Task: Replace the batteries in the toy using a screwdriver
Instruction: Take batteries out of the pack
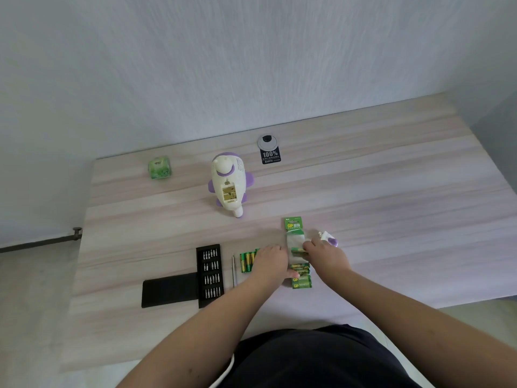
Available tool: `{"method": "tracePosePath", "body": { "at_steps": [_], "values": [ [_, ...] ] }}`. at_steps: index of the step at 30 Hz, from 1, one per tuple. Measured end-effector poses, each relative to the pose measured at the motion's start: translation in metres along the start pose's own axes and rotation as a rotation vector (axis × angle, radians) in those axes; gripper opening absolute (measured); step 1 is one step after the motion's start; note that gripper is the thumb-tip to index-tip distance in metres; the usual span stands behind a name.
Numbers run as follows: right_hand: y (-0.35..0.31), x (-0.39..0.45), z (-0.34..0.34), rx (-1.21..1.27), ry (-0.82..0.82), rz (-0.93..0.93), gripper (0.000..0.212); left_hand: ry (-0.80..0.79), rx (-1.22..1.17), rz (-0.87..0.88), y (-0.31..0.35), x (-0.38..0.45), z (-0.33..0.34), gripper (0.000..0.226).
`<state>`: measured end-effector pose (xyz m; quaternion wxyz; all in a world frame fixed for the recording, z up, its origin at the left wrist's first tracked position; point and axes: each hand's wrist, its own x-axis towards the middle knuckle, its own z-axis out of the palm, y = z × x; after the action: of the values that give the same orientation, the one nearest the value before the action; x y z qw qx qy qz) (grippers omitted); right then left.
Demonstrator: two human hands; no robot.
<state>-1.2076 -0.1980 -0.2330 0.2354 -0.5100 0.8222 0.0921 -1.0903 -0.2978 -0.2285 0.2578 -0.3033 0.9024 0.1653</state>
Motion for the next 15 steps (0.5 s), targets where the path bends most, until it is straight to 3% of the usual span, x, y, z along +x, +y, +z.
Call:
{"method": "tracePosePath", "body": {
  "at_steps": [6, 9, 13, 15],
  "values": [
    [0.013, -0.019, 0.001, 0.252, 0.014, 0.094, 0.012, 0.003, -0.024, 0.016, -0.001, 0.001, -0.002, 0.067],
    [0.017, -0.033, -0.004, 0.643, 0.023, 0.228, 0.023, 0.003, -0.030, 0.044, -0.003, 0.000, -0.003, 0.068],
    [0.014, -0.047, -0.017, 1.123, 0.059, 0.319, 0.012, 0.046, -0.041, 0.055, -0.006, -0.004, -0.005, 0.067],
    [0.008, -0.050, -0.030, 1.238, 0.100, 0.321, 0.010, 0.056, -0.088, 0.052, -0.010, -0.009, -0.010, 0.063]
  ]
}}
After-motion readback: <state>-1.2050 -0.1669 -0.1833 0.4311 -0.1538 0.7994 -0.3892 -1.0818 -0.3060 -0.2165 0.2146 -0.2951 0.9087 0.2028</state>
